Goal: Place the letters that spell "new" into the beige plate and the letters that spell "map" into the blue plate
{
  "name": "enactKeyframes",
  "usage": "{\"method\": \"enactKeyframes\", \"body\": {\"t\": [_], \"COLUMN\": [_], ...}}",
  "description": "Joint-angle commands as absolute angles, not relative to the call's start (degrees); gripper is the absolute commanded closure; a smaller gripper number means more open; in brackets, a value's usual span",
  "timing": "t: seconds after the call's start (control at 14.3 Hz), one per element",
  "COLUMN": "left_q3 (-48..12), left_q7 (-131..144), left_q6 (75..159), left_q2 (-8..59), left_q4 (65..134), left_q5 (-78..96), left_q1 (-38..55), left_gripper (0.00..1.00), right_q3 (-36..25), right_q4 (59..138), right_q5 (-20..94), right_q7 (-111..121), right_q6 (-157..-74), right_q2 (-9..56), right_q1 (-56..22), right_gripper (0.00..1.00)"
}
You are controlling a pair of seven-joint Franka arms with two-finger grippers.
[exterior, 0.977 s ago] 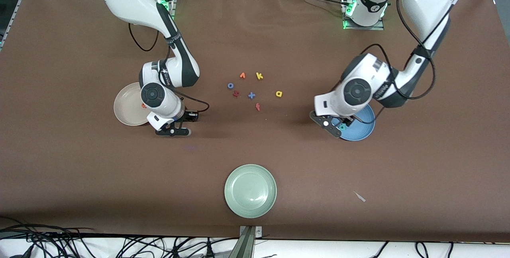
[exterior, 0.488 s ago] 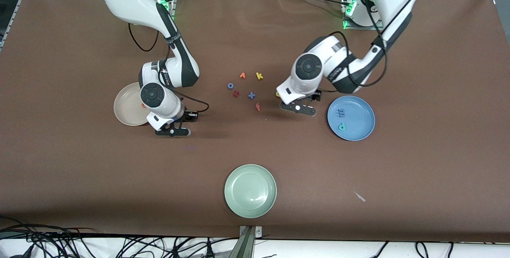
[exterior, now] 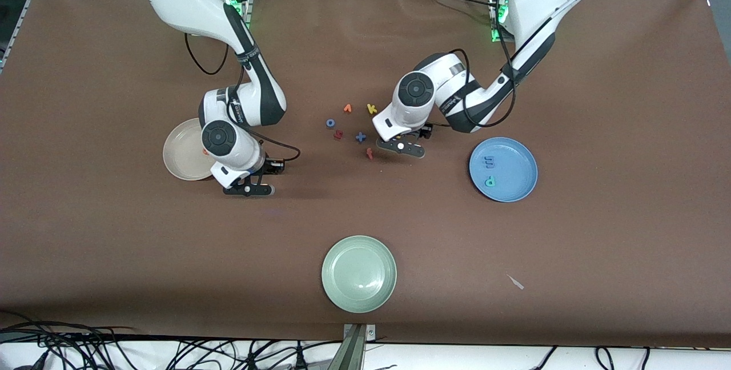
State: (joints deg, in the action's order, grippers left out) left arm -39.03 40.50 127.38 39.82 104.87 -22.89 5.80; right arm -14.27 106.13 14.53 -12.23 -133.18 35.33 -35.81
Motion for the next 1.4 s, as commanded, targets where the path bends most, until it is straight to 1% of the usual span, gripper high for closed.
{"method": "enactKeyframes", "body": {"t": [0.0, 0.21, 0.35, 0.63, 0.7, 0.77, 0.84, 0.98, 1.05, 1.12, 1.26, 1.33], "left_q3": [-38.8, -38.6, -38.6, -38.5, -38.6, -38.5, -38.5, -38.5, -38.5, -38.6, -38.8, -38.8], "left_q7": [41.3, 41.7, 41.8, 42.0, 42.0, 42.0, 42.0, 42.0, 42.0, 41.9, 41.5, 41.3], "left_q6": [130.4, 132.6, 132.6, 132.5, 132.5, 132.1, 132.1, 132.1, 132.1, 132.1, 131.7, 130.2], "left_q2": [41.6, 42.8, 43.4, 43.4, 43.2, 43.1, 43.2, 43.2, 43.2, 43.1, 42.1, 40.9], "left_q4": [105.6, 105.9, 105.9, 106.8, 107.1, 107.3, 107.5, 107.6, 107.6, 107.5, 107.3, 107.1], "left_q5": [-27.9, -28.9, -30.0, -30.1, -30.1, -30.1, -30.1, -32.2, -32.6, -32.6, -32.6, -32.6], "left_q1": [6.2, 6.5, 6.7, 6.9, 6.9, 6.8, 6.9, 6.7, 6.5, 6.2, 5.6, 5.5], "left_gripper": [0.27, 0.28, 0.29, 0.37, 0.4, 0.45, 0.53, 0.69, 0.77, 0.84, 0.85, 0.85], "right_q3": [-16.5, -21.7, -24.4, -30.0, -30.7, -30.7, -30.7, -30.7, -30.7, -30.7, -30.5, -30.5], "right_q4": [104.9, 107.0, 111.1, 116.0, 116.4, 116.3, 115.8, 112.2, 109.2, 106.2, 101.7, 99.6], "right_q5": [15.6, 15.5, 15.1, 14.8, 14.8, 14.9, 15.1, 15.1, 15.1, 14.9, 14.9, 14.8], "right_q7": [-5.8, 3.1, 7.5, 16.8, 18.2, 17.8, 16.9, 14.2, 12.3, 10.7, 10.1, 10.1], "right_q6": [-125.0, -119.1, -118.4, -118.4, -118.4, -117.9, -116.9, -112.3, -108.1, -104.1, -99.7, -97.2], "right_q2": [32.4, 28.8, 26.3, 25.2, 25.4, 25.7, 25.8, 25.7, 25.8, 25.8, 25.8, 25.7], "right_q1": [-35.2, -35.2, -35.2, -35.2, -35.2, -35.2, -35.2, -35.2, -35.3, -35.5, -35.9, -35.9], "right_gripper": [0.73, 0.73, 0.73, 0.72, 0.7, 0.44, 0.0, 0.0, 0.0, 0.0, 0.0, 0.0]}}
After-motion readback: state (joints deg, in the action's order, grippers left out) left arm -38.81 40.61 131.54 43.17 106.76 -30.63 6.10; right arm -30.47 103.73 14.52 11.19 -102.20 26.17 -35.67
